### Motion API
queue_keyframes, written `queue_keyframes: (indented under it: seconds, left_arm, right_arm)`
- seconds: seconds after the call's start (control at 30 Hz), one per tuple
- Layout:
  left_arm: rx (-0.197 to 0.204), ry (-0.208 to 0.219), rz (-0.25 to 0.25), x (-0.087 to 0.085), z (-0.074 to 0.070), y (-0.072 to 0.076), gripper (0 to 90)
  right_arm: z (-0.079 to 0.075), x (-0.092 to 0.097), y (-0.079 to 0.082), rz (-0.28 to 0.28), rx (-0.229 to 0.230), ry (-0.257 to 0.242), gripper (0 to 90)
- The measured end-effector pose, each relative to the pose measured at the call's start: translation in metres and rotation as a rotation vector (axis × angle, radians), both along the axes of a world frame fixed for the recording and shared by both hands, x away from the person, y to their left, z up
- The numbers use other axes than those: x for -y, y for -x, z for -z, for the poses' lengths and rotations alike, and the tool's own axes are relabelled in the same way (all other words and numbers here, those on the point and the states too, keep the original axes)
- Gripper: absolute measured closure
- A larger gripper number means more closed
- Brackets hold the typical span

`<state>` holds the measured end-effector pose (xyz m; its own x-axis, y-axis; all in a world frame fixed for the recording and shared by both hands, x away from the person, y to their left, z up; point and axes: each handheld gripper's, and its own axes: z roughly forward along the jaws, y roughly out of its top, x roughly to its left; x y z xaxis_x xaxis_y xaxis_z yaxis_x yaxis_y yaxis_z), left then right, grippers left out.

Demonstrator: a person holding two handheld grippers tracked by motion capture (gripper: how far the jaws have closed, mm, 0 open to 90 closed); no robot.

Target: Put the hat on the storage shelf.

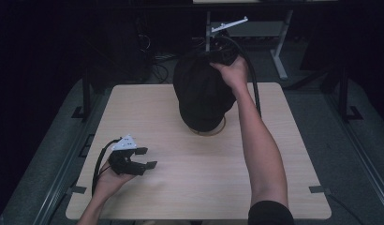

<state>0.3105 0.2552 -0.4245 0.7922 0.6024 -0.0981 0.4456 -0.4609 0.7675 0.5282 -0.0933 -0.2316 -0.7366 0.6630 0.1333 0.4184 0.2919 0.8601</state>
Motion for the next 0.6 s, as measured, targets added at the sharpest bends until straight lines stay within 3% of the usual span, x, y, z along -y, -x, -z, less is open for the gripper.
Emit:
queue_keyframes:
  seconds: [0.3,0.6]
  left_arm:
    - [-0.007,-0.002,0.006,0.001,0.001,0.000,27.9]
    - [0.002,-0.005,-0.002,0.001,0.000,0.001,27.9]
  right_arm:
    - [0.011,-0.013,-0.006,0.020,-0.023,0.055,77.5]
    - [0.012,-0.018,-0.001,0.034,0.008,0.111,64.3]
